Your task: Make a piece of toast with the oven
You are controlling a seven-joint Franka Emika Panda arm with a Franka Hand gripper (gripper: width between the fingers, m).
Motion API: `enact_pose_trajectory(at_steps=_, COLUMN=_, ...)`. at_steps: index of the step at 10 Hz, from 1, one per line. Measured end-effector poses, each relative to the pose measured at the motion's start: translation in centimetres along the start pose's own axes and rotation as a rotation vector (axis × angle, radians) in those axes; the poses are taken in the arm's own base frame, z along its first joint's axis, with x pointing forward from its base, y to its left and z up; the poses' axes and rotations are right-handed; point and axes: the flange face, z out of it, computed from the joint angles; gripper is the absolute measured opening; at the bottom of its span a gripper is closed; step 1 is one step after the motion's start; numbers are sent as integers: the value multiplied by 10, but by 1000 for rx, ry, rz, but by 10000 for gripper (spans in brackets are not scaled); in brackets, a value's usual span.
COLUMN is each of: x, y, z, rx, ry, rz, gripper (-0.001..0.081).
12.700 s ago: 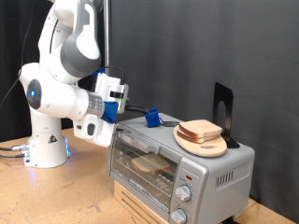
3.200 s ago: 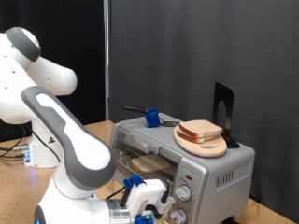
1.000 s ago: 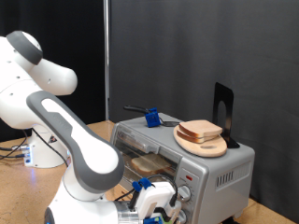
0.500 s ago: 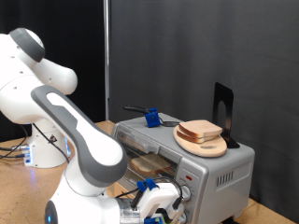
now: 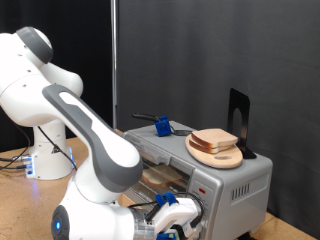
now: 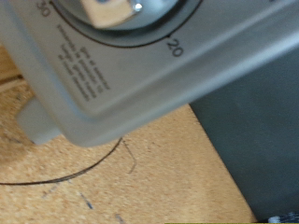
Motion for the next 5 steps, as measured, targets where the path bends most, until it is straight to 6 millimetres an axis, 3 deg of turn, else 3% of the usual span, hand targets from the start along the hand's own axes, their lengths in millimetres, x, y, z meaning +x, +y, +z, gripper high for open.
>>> enact_pose_trajectory(at_steps=5, x=-3, y=-9, z=0, rx=-68, ry=31, rz=50, gripper=0)
